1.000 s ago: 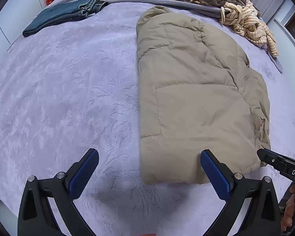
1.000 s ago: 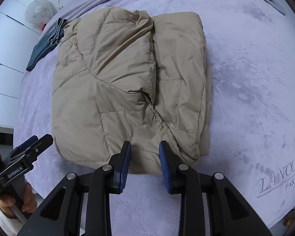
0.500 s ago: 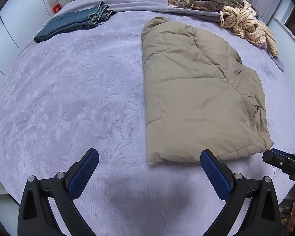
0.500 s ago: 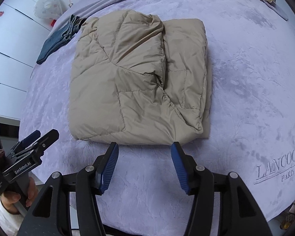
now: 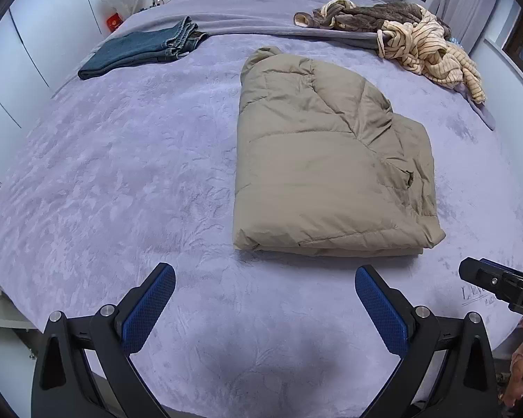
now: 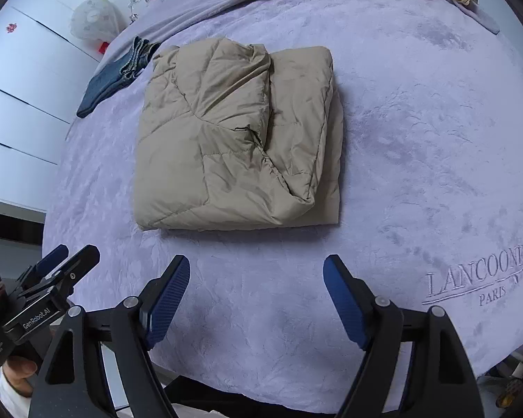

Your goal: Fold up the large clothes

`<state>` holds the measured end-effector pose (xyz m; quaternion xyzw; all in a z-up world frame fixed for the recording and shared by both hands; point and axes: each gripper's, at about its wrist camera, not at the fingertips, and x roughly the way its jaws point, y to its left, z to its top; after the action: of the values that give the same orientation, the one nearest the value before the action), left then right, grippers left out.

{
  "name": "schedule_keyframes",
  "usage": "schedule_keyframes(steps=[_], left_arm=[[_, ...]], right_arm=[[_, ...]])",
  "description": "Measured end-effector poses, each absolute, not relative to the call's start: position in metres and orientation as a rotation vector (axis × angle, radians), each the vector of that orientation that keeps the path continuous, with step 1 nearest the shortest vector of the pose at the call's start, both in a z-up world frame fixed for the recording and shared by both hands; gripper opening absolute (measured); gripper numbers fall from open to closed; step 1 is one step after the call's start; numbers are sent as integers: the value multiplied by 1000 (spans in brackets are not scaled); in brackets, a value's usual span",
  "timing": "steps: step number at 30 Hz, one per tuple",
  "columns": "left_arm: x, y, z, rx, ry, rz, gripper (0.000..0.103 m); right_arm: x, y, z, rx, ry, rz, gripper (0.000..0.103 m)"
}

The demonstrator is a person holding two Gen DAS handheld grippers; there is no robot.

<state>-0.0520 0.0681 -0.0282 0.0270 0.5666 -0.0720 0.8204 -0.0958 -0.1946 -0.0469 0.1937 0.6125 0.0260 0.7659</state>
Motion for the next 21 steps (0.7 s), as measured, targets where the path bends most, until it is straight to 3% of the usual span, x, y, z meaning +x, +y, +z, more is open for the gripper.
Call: schedule_keyframes(steps=[9, 11, 12, 21], left_arm=[[-78, 66, 12, 29, 1132, -118, 103], [-80, 66, 21, 22, 1117, -115, 103], [-82, 66, 26, 17, 1110, -114, 103], [-80, 74, 68, 25, 1011, -119, 103]], right_arm=[[-112, -198, 14, 282, 1155, 53, 87], [-114, -198, 26, 258, 1125, 44, 94], [-114, -197, 32, 251, 1114, 40, 103], [-112, -184, 67, 215, 1043, 1, 103]])
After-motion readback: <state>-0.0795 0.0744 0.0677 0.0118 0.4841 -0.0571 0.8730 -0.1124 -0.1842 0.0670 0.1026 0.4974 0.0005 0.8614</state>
